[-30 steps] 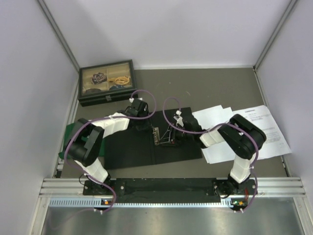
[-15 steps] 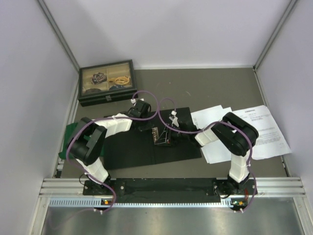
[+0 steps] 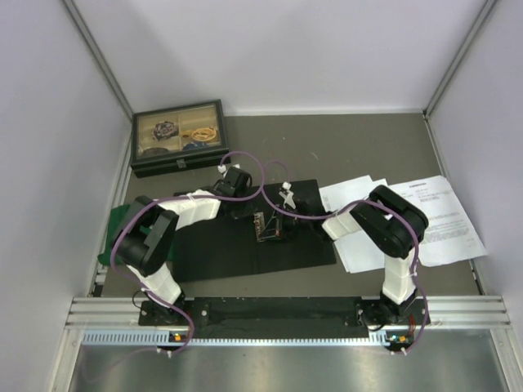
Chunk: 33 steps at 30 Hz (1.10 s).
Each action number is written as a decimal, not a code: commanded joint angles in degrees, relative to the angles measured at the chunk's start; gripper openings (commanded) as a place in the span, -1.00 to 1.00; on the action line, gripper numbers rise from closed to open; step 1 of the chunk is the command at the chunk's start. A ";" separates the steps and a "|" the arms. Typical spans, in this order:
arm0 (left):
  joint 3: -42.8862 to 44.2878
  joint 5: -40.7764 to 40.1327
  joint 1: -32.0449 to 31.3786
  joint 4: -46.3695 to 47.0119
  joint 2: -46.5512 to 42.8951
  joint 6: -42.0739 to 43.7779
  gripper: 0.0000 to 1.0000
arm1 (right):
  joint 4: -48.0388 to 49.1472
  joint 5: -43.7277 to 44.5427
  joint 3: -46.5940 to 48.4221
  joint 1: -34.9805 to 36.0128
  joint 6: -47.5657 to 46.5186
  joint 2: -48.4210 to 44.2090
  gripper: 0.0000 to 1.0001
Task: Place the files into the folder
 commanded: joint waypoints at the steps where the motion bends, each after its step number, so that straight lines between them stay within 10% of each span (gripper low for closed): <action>1: -1.69 -1.82 -0.04 -3.29 1.21 0.78 -1.00 | -0.66 1.23 2.04 1.11 -3.05 1.07 -1.00; 14: 0.24 -1.73 0.05 -6.00 1.04 1.83 -1.00 | -2.59 2.46 1.60 2.52 -5.25 1.34 -1.00; 18: 2.09 -3.83 0.40 -10.66 -4.31 3.42 -0.13 | -7.86 5.80 2.21 3.22 -7.79 0.81 -1.00; 21: 0.78 -6.38 0.75 -13.48 -10.56 4.12 0.13 | -11.55 9.92 1.95 3.93 -9.47 -0.50 -1.00; 25: -3.61 -4.99 1.19 -13.31 -14.35 3.51 -0.49 | -13.41 13.88 1.69 4.63 -9.65 -0.51 -1.00; 33: -13.63 3.54 1.10 -5.49 -10.31 1.31 -1.00 | -24.56 25.21 4.93 8.93 -8.33 1.77 -1.00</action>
